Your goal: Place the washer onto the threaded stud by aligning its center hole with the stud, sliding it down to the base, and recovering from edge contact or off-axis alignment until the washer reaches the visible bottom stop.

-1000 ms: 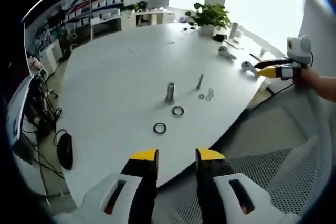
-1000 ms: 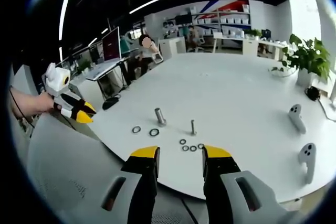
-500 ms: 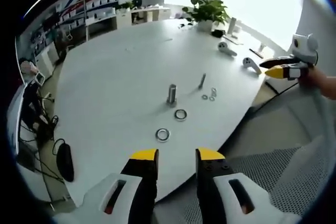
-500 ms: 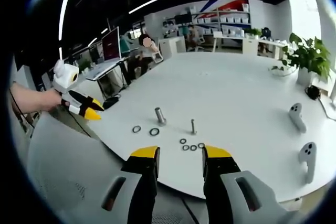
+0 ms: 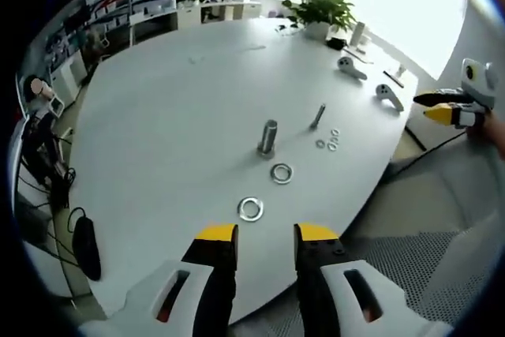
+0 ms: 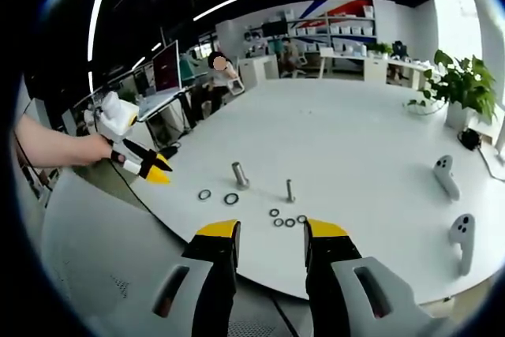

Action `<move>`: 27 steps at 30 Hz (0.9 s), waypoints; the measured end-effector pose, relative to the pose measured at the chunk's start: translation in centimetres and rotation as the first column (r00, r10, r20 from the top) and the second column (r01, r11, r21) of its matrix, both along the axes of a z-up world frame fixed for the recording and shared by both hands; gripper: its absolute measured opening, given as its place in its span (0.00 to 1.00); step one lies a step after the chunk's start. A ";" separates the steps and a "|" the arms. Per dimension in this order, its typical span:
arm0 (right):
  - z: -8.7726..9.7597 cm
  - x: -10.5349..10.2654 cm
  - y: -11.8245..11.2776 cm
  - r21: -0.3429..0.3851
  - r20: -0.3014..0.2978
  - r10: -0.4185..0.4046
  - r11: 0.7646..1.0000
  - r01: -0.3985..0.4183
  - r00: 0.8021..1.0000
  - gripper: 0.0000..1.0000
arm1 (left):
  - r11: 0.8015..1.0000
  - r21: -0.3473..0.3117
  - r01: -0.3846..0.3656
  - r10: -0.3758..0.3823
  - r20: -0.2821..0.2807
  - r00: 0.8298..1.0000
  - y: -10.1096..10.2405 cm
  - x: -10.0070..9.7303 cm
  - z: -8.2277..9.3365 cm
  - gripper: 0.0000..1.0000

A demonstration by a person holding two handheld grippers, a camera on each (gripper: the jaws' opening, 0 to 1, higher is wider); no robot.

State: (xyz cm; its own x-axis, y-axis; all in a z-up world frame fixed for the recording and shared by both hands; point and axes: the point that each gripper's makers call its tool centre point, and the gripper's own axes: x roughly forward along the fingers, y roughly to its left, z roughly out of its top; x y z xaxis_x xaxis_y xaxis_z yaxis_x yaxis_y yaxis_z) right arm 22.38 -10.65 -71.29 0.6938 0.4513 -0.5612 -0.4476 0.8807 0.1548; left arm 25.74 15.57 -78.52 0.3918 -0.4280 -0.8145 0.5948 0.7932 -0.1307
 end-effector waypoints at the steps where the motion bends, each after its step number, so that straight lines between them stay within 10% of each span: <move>1: 0.0 0.0 0.0 0.000 0.000 0.001 1.000 -0.001 1.000 0.34 | 1.000 0.008 0.009 -0.009 -0.007 1.000 -0.1 -0.1 -0.3 0.26; 27: 0.0 0.1 -0.2 0.010 -0.001 -0.013 1.000 0.013 1.000 0.33 | 0.991 0.131 0.040 -0.020 -0.155 0.988 -1.2 2.1 -7.3 0.28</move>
